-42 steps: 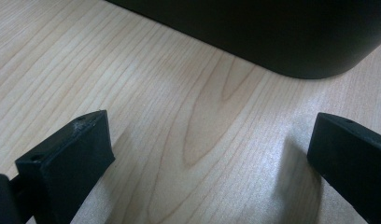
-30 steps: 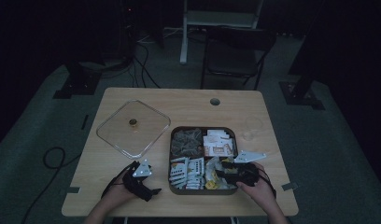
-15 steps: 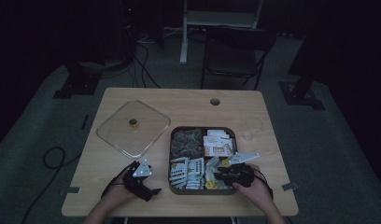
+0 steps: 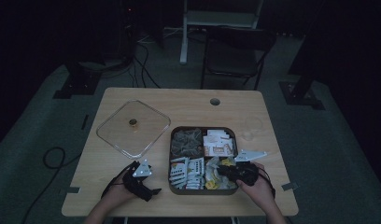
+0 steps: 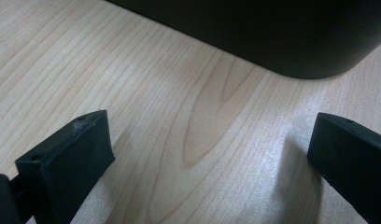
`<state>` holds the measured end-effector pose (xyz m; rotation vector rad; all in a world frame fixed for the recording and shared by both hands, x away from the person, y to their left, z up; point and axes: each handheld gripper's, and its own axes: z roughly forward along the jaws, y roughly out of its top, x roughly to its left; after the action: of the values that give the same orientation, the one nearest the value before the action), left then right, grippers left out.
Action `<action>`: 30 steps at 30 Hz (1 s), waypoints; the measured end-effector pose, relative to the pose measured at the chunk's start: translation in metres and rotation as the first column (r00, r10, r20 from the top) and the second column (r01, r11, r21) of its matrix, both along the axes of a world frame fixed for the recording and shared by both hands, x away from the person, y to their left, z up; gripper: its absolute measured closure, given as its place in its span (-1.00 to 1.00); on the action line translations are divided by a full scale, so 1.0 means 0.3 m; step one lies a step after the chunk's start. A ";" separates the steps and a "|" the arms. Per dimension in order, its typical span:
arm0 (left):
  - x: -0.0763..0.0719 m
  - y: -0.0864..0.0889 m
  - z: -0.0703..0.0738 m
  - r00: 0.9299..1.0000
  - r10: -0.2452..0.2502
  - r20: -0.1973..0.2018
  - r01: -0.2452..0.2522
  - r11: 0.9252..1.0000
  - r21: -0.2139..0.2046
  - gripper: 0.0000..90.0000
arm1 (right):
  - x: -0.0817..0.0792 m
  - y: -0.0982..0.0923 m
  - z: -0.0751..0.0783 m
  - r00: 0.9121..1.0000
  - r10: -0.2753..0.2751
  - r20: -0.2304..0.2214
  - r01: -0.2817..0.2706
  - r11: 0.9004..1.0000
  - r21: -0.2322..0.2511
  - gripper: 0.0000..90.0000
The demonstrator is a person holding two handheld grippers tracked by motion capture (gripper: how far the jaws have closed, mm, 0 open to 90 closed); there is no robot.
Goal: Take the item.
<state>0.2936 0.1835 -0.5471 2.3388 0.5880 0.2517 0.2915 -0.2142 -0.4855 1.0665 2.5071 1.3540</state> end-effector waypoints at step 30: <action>0.000 0.000 0.000 1.000 0.001 -0.001 -0.001 1.000 -0.002 -0.99 | 0.018 -0.056 0.147 0.995 -0.041 0.087 0.030 0.993 0.117 0.82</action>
<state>0.2936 0.1835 -0.5472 2.3373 0.5893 0.2509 0.2970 -0.2310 -0.4414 1.0406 2.3608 1.5180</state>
